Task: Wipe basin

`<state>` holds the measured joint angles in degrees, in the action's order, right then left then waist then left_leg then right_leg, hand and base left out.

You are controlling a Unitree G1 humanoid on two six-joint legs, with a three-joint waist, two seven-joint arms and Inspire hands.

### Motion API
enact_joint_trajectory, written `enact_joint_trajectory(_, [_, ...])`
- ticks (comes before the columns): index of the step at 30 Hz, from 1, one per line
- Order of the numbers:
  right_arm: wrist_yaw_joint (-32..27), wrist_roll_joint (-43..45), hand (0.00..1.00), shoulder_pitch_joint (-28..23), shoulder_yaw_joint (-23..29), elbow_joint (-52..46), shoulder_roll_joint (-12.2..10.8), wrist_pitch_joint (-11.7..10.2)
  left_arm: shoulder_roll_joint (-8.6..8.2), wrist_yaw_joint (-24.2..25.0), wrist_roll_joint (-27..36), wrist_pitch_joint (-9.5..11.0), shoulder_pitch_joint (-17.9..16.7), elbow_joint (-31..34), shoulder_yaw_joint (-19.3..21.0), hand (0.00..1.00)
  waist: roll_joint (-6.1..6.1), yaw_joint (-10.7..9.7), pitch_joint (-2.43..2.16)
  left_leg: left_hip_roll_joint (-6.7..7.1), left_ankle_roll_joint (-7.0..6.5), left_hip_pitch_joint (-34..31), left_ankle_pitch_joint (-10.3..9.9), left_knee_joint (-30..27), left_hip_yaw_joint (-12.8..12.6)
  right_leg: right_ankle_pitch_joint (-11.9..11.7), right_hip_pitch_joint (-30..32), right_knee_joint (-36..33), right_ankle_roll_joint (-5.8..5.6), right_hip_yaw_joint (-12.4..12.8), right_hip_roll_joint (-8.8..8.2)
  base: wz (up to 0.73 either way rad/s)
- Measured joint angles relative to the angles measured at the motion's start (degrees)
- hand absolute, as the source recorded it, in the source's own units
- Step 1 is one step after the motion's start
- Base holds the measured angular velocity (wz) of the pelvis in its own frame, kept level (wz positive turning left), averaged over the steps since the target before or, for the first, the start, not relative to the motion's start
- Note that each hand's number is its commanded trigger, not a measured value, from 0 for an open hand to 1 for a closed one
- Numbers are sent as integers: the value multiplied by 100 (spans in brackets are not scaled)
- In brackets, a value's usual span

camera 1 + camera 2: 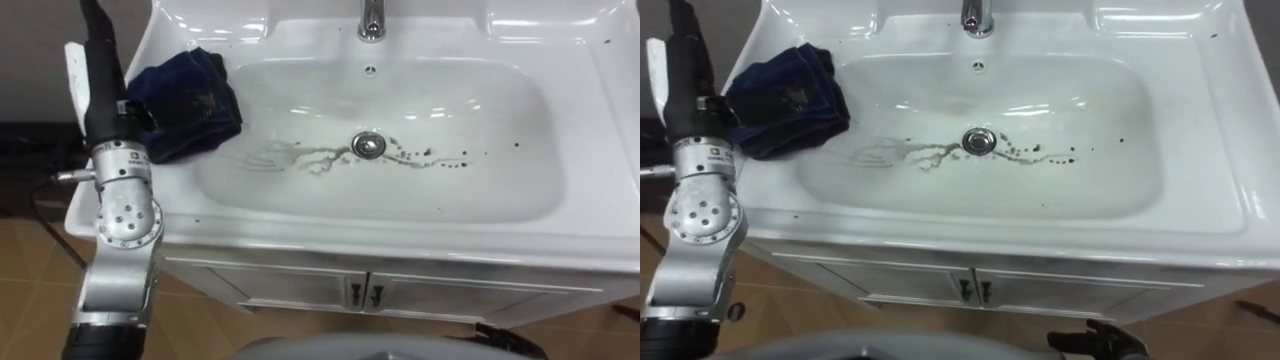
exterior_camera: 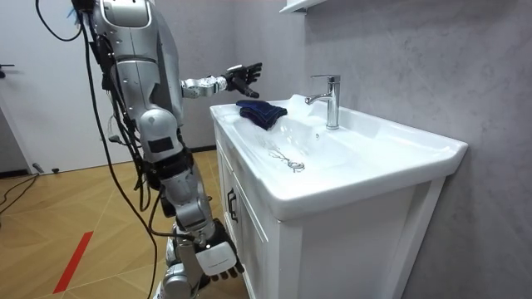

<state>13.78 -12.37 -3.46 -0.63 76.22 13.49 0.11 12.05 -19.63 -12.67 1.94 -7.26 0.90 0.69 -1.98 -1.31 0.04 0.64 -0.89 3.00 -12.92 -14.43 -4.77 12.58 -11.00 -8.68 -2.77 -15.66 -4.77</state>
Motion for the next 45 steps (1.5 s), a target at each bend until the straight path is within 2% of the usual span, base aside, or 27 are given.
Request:
enact_joint_trajectory(3, [-15,-67,0,6,-97,15,12,4,0,0,-171,-88,-4,-390,-151,0,0,-5,0,-1,3,-22,2,1,-5,-6,9,3,9,4,6,0])
enact_joint_trajectory(7, [-58,-65,0,6,-147,6,13,63,0,-1,-330,-195,-5,-666,-162,0,-13,-11,-8,0,2,-32,2,-16,-20,-7,13,5,11,7,8,0])
enact_joint_trajectory(12, [-65,-98,0,-45,-155,-47,16,75,-2,-14,-845,-251,-20,-669,-163,0,-25,4,-15,-1,3,-16,2,17,-21,-7,13,8,11,20,8,0])
enact_joint_trajectory(15, [-96,-99,0,-64,-150,-56,21,76,-2,-35,-1276,-367,-19,-669,-149,0,-41,2,-20,-1,13,19,11,77,-54,-7,24,14,11,99,10,-7])
enact_joint_trajectory(19, [-199,-97,0,-68,-150,-59,19,79,-7,-237,-1671,-443,-19,-686,-142,0,-56,-4,-27,-2,15,72,12,138,-98,-7,24,24,11,129,11,-7])
enact_joint_trajectory(28, [-333,-135,0,-91,-153,-56,22,122,-6,-614,-1719,-459,-23,-1008,-102,0,-67,-3,-38,4,16,76,13,148,-132,-7,12,87,11,148,11,0])
enact_joint_trajectory(40, [-363,-110,0,-88,-207,-115,19,160,-15,-767,-1681,-418,-29,-1562,-136,0,-37,1,-37,-1,16,81,12,142,-132,-9,13,74,13,145,12,0])
enact_joint_trajectory(45, [-350,-110,0,-117,-205,-253,22,248,-93,-766,-1682,-405,-27,-1672,-135,0,-33,-6,-37,-3,16,86,12,143,-139,-11,17,73,16,153,13,0])
